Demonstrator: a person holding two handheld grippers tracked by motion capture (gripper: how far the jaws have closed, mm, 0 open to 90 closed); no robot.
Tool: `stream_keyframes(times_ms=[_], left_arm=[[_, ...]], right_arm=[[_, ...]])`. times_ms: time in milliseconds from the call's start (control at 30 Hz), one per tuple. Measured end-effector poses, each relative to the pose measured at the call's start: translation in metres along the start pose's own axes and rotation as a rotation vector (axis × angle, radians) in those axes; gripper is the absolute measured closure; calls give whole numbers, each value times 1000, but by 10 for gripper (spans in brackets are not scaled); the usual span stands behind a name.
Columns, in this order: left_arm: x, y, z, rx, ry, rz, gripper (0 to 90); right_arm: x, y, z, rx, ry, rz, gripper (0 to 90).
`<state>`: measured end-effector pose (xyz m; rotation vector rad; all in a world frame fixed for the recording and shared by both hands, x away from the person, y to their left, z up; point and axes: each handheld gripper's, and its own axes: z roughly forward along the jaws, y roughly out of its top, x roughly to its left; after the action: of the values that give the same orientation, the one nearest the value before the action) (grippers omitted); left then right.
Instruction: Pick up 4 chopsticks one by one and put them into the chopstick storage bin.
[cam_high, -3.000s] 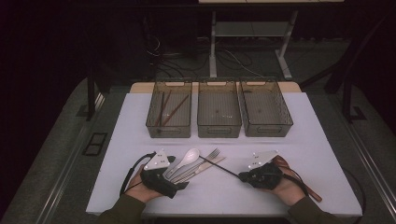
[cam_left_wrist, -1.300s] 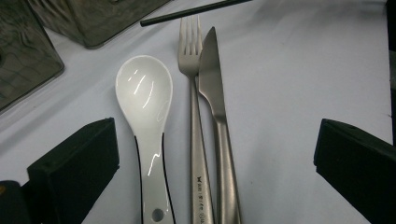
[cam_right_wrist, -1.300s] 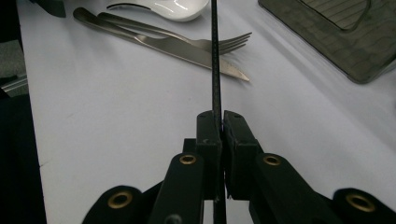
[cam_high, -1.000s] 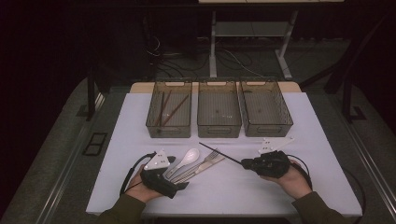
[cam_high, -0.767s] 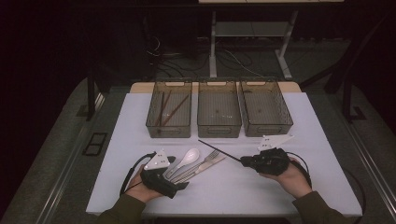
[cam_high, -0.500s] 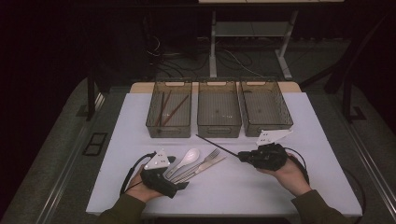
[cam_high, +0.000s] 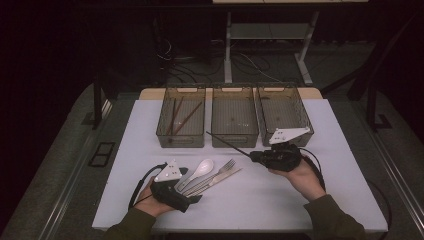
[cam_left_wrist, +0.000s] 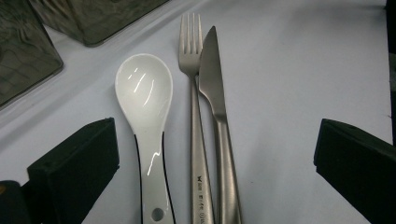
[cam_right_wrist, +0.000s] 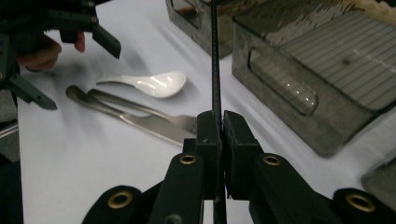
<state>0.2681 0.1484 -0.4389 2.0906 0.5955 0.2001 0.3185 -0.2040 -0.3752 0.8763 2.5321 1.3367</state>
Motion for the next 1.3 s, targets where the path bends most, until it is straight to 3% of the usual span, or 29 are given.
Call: stream_keyframes(times_ms=[233, 533, 1300], left_arm=[[0, 0, 1, 3, -2, -10, 0], [1, -1, 0, -4, 4, -7, 0], [-1, 0, -1, -16, -1, -10, 0]], right_arm=[[-4, 13, 7, -13, -3, 0, 858], [-6, 33, 30, 2, -28, 4, 858], [-15, 106, 87, 43, -91, 44, 857]])
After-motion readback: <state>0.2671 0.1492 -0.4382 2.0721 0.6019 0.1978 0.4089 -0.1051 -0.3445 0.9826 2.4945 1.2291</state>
